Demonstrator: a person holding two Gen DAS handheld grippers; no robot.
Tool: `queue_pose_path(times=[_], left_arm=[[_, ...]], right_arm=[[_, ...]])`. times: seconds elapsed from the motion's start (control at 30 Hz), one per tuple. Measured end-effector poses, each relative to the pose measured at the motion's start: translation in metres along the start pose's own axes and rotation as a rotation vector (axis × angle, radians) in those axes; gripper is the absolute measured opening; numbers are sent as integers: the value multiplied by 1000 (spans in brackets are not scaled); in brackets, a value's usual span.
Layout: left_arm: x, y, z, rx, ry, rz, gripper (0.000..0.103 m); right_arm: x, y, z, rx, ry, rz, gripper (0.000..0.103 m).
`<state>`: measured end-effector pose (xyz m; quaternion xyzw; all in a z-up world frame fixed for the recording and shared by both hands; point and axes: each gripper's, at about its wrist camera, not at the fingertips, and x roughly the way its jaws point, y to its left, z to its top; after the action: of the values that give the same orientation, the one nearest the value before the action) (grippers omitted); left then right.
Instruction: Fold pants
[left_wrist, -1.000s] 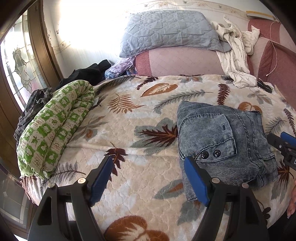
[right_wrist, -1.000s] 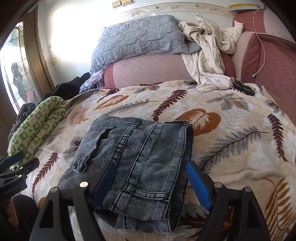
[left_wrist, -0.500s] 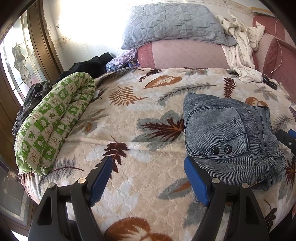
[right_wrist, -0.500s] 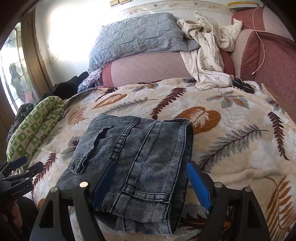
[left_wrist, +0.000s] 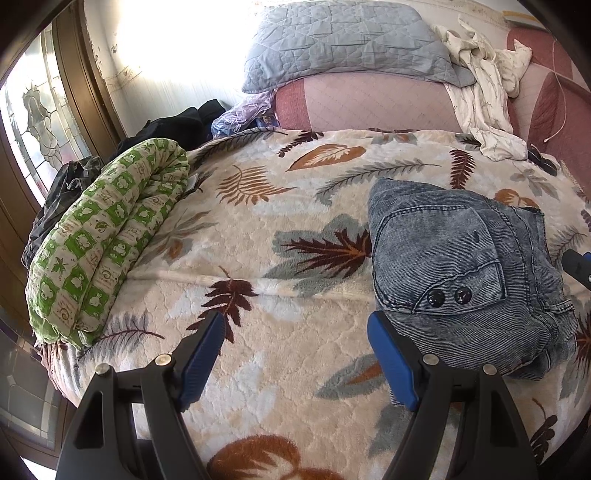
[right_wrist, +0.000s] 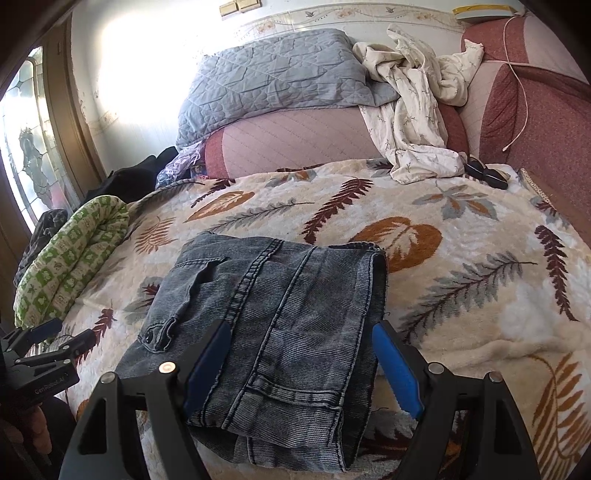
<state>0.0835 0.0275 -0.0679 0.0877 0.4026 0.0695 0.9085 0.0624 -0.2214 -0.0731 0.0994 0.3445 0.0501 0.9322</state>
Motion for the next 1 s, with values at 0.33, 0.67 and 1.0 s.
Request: queue_pose_path(times=[0.33, 0.67, 1.0], left_arm=[[2, -1, -1, -3, 3, 2, 80], [6, 1, -2, -13, 12, 3, 80], [4, -1, -1, -11, 3, -6, 80]], right_arm=[[-3, -3, 2, 15, -11, 4, 82], [-3, -2, 2, 15, -4, 5, 82], [-1, -2, 2, 10, 2, 7, 82]])
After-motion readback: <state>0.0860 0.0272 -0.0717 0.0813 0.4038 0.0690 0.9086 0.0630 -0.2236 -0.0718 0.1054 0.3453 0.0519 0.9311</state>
